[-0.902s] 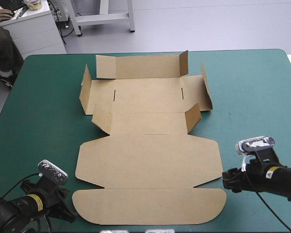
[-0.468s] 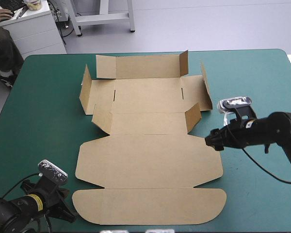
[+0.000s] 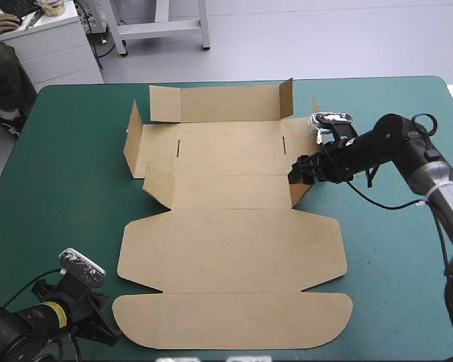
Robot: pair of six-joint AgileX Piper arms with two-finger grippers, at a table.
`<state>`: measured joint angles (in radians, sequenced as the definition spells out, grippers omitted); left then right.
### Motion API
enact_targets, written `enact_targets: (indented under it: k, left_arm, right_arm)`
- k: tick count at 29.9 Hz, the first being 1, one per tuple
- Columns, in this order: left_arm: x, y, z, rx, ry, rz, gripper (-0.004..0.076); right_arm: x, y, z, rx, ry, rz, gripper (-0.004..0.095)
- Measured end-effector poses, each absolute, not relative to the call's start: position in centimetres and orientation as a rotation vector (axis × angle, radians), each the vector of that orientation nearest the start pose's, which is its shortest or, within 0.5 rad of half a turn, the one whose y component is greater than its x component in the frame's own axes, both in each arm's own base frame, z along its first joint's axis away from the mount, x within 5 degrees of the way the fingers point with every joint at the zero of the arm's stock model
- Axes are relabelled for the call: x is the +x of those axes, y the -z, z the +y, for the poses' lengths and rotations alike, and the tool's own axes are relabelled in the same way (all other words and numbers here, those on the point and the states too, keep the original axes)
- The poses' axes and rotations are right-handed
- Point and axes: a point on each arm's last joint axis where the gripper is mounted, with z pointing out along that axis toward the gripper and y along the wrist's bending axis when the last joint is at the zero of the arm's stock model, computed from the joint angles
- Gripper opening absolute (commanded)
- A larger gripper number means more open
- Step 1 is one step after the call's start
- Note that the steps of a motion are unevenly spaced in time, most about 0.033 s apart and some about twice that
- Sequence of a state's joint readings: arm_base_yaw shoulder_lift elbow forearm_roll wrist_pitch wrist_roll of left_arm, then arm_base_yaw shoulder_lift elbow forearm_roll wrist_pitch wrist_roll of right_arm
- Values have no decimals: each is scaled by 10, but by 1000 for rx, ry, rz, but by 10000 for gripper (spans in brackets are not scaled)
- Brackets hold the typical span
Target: Fold the box
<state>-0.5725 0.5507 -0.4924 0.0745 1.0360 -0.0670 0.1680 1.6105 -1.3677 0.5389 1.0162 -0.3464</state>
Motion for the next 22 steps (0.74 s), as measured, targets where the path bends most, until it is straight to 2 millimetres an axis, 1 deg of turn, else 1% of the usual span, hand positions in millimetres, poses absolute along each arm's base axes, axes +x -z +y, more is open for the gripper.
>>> enact_targets:
  k: [3, 8, 11, 13, 14, 16, 18, 22]
  left_arm:
    - [69, -256, -37, 669, 143, 2492, -10]
    - [69, -256, -37, 669, 143, 2492, -10]
    - [69, -256, -37, 669, 143, 2492, -10]
    - [69, -256, -37, 669, 143, 2492, -10]
    - [69, -256, -37, 669, 143, 2492, -10]
    - [69, -256, -37, 669, 143, 2492, -10]
    - [69, -256, -37, 669, 143, 2492, -10]
    - [69, -256, -37, 670, 142, 2493, -10]
  right_arm:
    - [345, -293, 99, -406, -646, 2650, 697]
    - [365, -267, 101, -381, -640, 2694, 697]
    - [371, -259, 101, -369, -632, 2697, 696]
    - [374, -256, 101, -362, -625, 2691, 670]
    - [375, -254, 101, -358, -622, 2689, 633]
    - [377, -253, 101, -351, -618, 2683, 522]
    - [378, -251, 102, -351, -619, 2688, 348]
    - [380, -244, 102, -349, -625, 2709, 34]
